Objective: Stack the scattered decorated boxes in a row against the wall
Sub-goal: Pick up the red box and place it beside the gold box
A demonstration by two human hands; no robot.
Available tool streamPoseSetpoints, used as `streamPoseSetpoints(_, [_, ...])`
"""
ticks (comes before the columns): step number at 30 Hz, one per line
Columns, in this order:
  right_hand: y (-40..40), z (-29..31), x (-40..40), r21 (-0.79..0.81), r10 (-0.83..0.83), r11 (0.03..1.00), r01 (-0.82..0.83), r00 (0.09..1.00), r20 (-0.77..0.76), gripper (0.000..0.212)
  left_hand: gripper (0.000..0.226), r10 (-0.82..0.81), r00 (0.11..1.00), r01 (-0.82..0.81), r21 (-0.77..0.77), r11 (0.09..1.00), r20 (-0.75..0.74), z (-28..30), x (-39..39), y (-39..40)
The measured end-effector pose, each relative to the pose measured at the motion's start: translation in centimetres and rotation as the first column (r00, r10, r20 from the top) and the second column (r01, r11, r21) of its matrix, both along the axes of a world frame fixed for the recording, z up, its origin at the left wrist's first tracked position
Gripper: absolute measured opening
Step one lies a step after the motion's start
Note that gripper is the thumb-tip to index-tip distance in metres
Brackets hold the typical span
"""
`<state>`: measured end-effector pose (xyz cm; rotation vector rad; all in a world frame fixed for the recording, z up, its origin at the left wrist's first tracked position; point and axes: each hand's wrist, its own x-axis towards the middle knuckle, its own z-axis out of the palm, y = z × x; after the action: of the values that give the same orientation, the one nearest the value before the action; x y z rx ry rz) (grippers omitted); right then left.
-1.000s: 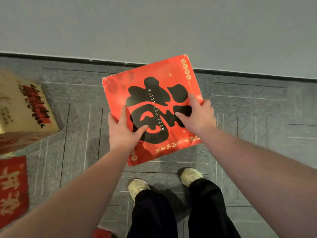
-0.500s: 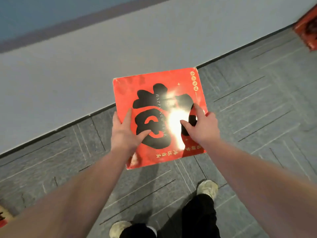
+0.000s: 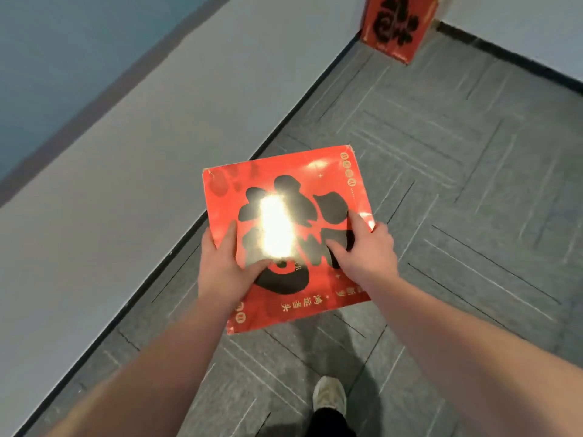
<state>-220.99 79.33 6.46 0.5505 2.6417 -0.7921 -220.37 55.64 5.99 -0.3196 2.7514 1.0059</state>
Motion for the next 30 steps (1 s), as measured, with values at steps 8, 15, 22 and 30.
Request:
streamPoseSetpoints(8, [16.6, 2.8, -8.5, 0.022, -0.256, 0.966, 0.257, 0.966, -0.025, 0.071, 0.097, -0.228, 0.972, 0.23, 0.048, 0.972, -0.049, 2.3, -14.2, 17.1])
streamPoseSetpoints(15, [27.1, 4.3, -16.6, 0.087, -0.415, 0.904, 0.419, 0.908, -0.061, 0.072, 0.098, -0.4, 0.915, 0.403, 0.068, 0.913, -0.051, 2.6, -26.3, 29.3])
streamPoseSetpoints(22, [37.2, 4.9, -27.6, 0.11, -0.537, 0.833, 0.542, 0.84, -0.073, 0.074, 0.098, -0.546, 0.836, 0.549, 0.06, 0.834, -0.062, 3.8, -41.0, 40.8])
streamPoseSetpoints(30, [48.5, 2.9, -37.4, 0.102, -0.613, 0.784, 0.612, 0.79, -0.025, 0.074, 0.098, -0.622, 0.783, 0.622, 0.034, 0.783, -0.005, 2.6, -52.1, 53.1])
